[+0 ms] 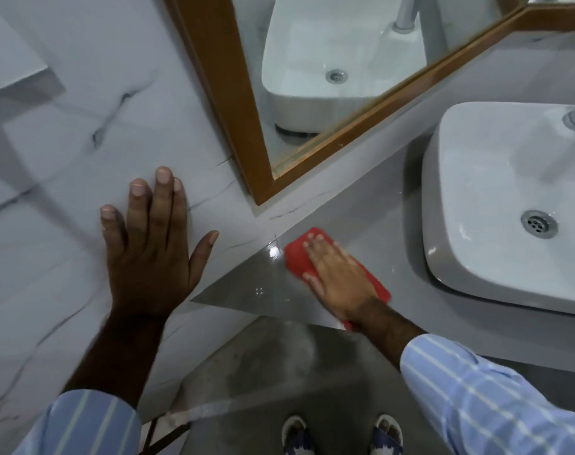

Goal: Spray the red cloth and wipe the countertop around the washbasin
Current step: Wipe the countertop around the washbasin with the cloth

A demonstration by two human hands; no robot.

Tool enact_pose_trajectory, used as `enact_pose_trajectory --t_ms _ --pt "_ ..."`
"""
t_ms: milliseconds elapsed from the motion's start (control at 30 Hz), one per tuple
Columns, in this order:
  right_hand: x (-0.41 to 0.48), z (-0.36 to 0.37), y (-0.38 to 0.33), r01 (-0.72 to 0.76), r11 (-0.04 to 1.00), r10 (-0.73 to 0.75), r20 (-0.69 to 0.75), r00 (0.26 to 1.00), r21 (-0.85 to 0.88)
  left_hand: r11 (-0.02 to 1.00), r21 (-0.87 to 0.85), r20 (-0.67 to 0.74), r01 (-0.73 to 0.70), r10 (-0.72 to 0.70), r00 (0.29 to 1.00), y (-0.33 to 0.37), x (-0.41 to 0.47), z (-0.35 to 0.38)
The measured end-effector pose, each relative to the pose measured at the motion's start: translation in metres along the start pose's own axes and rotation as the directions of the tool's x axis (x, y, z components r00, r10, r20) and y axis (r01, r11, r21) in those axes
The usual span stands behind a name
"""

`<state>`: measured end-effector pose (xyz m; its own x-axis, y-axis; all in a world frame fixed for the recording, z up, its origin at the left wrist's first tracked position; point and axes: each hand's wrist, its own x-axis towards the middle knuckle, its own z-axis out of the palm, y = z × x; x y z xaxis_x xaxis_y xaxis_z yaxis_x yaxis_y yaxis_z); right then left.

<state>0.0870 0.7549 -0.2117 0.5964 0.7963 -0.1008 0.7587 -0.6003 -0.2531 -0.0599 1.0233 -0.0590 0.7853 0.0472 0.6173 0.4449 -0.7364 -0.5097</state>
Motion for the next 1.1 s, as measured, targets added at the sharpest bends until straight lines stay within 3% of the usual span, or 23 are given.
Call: enact_pose_trajectory --t_ms 67,133,167,233,333,467,600,733,833,933,967,1000,1100 --pt "0.010 -0.001 -0.005 -0.215 0.976 0.215 0.007 0.977 -0.024 1.000 -0.013 -0.004 0.015 -0.015 1.000 0.001 0.001 0.000" --pt "0.016 0.001 -0.031 -0.291 0.957 0.291 -0.014 0.957 -0.003 0.999 -0.020 -0.011 0.029 -0.029 1.000 0.004 0.001 0.001" --pt "0.017 0.003 -0.046 -0.251 0.968 0.251 -0.009 0.968 0.031 0.999 -0.012 -0.016 0.030 -0.030 0.999 0.005 0.001 0.002" --pt "0.015 0.009 -0.075 -0.030 0.999 0.030 0.019 0.999 0.027 1.000 0.007 -0.025 0.026 -0.025 0.999 0.006 0.001 0.002" --pt "0.011 0.018 -0.102 0.306 0.949 -0.291 0.165 0.942 -0.075 0.999 0.009 -0.027 0.032 -0.032 0.999 0.006 0.003 0.000" --pt "0.014 0.012 -0.097 0.378 0.923 -0.358 0.201 0.912 -0.068 1.000 -0.003 -0.015 0.022 -0.022 1.000 0.004 0.001 0.000" --pt "-0.015 0.009 -0.059 0.115 0.993 -0.115 0.054 0.992 0.017 1.000 -0.011 -0.014 0.023 -0.023 1.000 0.003 -0.001 0.000" --pt "-0.088 0.009 0.005 -0.183 0.982 0.182 -0.035 0.983 -0.041 0.999 -0.015 -0.003 0.045 -0.045 0.999 0.003 -0.001 0.001" --pt "-0.124 0.007 0.033 -0.416 0.909 0.412 -0.101 0.906 -0.021 0.999 -0.015 -0.009 0.039 -0.039 0.999 0.003 -0.002 0.001" --pt "-0.100 0.013 0.002 -0.678 0.728 0.685 -0.164 0.710 0.106 0.998 -0.046 -0.007 0.054 -0.054 0.999 0.005 -0.002 0.000" --pt "-0.084 0.015 -0.017 -0.711 0.687 0.726 -0.182 0.663 0.150 0.998 -0.043 -0.011 0.051 -0.051 0.999 0.006 -0.002 0.000" --pt "-0.068 0.016 -0.038 -0.707 0.688 0.726 -0.188 0.662 0.164 0.998 -0.038 -0.015 0.049 -0.050 0.999 0.006 -0.001 0.001" --pt "-0.028 0.022 -0.094 -0.535 0.825 0.561 -0.148 0.814 0.184 0.997 -0.050 -0.006 0.059 -0.059 0.998 0.007 0.001 0.000"
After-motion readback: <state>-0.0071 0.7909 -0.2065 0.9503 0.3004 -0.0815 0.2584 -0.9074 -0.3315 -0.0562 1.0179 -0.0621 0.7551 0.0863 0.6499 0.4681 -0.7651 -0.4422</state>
